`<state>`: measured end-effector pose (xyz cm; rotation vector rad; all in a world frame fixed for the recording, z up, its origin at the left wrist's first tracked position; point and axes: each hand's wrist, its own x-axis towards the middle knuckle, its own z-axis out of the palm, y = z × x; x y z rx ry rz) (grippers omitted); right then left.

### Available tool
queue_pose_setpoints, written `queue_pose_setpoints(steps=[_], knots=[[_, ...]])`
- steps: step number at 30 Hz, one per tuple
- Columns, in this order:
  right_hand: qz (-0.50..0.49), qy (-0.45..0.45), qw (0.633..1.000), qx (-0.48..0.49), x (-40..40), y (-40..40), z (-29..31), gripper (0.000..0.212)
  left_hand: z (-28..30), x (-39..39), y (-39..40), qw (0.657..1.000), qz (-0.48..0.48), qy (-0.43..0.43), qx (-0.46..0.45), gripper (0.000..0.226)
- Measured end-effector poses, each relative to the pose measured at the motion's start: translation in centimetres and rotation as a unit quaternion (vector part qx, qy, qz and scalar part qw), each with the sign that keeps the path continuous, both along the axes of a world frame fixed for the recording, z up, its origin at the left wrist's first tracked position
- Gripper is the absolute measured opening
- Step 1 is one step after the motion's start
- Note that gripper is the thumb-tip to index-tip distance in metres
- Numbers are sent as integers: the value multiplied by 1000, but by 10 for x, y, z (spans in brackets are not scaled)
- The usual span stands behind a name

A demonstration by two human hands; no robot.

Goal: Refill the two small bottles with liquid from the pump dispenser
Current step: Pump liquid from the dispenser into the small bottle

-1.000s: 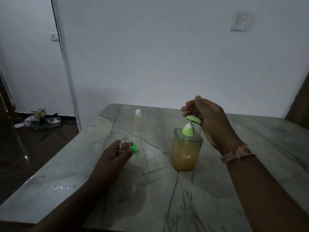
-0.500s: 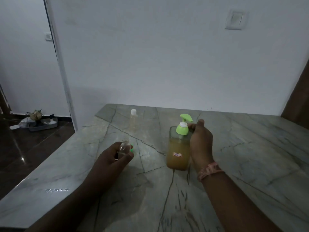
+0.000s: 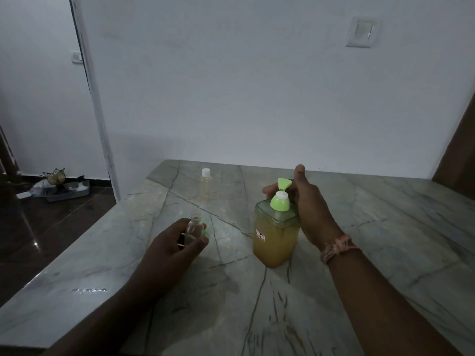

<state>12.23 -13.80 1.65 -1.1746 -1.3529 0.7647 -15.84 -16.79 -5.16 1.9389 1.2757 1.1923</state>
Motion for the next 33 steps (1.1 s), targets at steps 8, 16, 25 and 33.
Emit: queue_pose_setpoints(steps=[8,16,25,33], knots=[[-96,21,995,21,-34,-7,-8,93,12,8,-5,998,-57,-33,13,42],[-162,-8,987,7,-44,-9,2,86,27,24,-3,991,-107,-80,16,45],[-132,-49,989,-55,-40,-3,14,87,32,46,7,987,-139,-67,37,33],[-23,-61,991,-119,-34,19,75,89,31,50,10,984,-125,-28,122,30]])
